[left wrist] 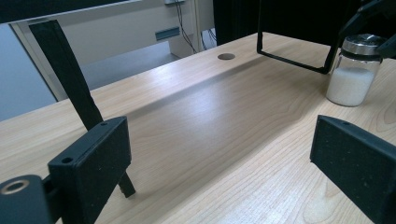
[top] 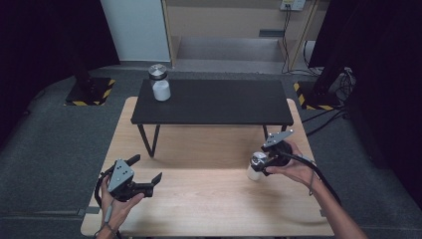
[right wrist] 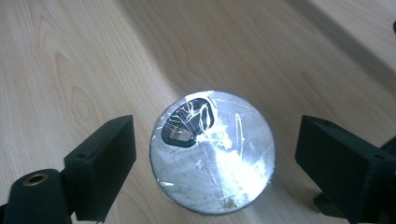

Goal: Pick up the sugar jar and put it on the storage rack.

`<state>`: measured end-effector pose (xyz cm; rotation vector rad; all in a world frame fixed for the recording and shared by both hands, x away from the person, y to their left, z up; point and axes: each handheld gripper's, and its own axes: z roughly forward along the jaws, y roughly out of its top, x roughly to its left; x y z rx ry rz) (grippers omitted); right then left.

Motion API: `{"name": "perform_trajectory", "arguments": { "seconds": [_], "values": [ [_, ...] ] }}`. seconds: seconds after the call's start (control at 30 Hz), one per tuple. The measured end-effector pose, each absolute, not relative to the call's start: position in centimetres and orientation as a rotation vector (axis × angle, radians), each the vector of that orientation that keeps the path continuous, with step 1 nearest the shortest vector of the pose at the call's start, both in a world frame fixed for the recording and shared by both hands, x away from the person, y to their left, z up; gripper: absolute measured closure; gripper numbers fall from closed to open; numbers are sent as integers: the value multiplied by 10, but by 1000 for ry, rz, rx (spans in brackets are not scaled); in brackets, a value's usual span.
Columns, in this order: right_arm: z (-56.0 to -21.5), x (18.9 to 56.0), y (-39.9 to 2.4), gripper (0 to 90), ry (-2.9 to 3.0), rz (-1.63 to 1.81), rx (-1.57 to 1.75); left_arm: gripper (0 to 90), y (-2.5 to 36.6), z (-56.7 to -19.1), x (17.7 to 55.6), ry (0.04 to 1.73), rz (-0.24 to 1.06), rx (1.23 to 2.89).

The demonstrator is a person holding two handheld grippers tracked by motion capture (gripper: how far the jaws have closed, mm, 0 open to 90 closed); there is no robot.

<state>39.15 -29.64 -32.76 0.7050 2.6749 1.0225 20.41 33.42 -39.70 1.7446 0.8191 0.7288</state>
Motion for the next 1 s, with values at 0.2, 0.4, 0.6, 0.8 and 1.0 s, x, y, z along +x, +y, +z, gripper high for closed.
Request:
{"name": "perform_trajectory", "arguments": {
  "seconds": [0.2, 0.4, 0.6, 0.8, 1.0],
  "values": [
    [-331, 393, -296, 305, 2677, 1026, 656, 43, 335, -397, 204, 821, 730, 1744],
    [-331, 394, -298, 345, 2687, 1036, 661, 43, 335, -397, 204, 824, 731, 1742],
    [-331, 391, -298, 347, 2678, 1034, 676, 43, 335, -397, 204, 825, 731, 1743],
    [-329, 388, -297, 348, 2672, 1020, 691, 43, 335, -397, 204, 826, 731, 1742],
    [-323, 386, -304, 348, 2672, 1057, 725, 43, 335, -397, 205, 824, 730, 1744]
  ]
}}
